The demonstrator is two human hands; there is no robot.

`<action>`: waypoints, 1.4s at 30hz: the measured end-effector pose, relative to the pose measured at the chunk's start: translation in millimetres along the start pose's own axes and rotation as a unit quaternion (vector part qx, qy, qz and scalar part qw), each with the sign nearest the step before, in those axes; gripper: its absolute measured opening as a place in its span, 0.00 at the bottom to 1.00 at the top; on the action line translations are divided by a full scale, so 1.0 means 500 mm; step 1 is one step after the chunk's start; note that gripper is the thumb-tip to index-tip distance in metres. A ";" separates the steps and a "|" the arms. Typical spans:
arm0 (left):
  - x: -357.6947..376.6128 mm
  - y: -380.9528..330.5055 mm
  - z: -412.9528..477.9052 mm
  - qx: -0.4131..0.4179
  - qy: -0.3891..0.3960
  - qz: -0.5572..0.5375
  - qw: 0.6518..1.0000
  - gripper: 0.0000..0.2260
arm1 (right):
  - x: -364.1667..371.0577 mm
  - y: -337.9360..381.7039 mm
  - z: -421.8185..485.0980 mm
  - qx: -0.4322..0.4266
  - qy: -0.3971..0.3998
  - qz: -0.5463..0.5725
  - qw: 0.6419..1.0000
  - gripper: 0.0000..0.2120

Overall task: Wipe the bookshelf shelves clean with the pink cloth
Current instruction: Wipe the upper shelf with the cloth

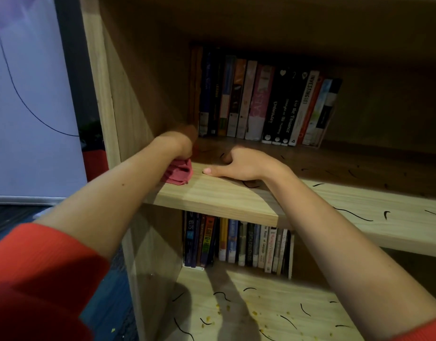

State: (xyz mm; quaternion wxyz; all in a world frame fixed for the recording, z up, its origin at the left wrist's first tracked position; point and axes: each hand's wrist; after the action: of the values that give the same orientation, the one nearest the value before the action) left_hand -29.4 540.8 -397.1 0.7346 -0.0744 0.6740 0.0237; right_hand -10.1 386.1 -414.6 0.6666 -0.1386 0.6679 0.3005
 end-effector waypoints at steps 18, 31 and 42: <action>-0.010 0.015 0.050 0.066 0.025 -0.109 0.991 0.12 | -0.002 -0.004 0.003 0.006 -0.013 0.040 0.999 0.32; -0.006 0.022 0.056 0.112 0.014 -0.100 0.989 0.14 | -0.001 -0.005 0.007 0.014 -0.007 0.012 1.000 0.26; 0.015 0.013 0.077 0.102 -0.013 -0.135 0.985 0.13 | -0.005 0.001 0.006 0.010 0.000 0.013 1.000 0.25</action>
State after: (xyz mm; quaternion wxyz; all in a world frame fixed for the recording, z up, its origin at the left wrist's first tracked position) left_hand 8.5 552.4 -401.7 0.7436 -0.0887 0.6470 -0.1437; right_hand -7.8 387.5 -411.9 0.6641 -0.1232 0.6726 0.3022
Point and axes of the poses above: each hand's wrist, its own z-axis towards the middle knuckle, its own x-axis out of the palm, y = z × x, and after that the axes turned 1 degree about -z, right-handed
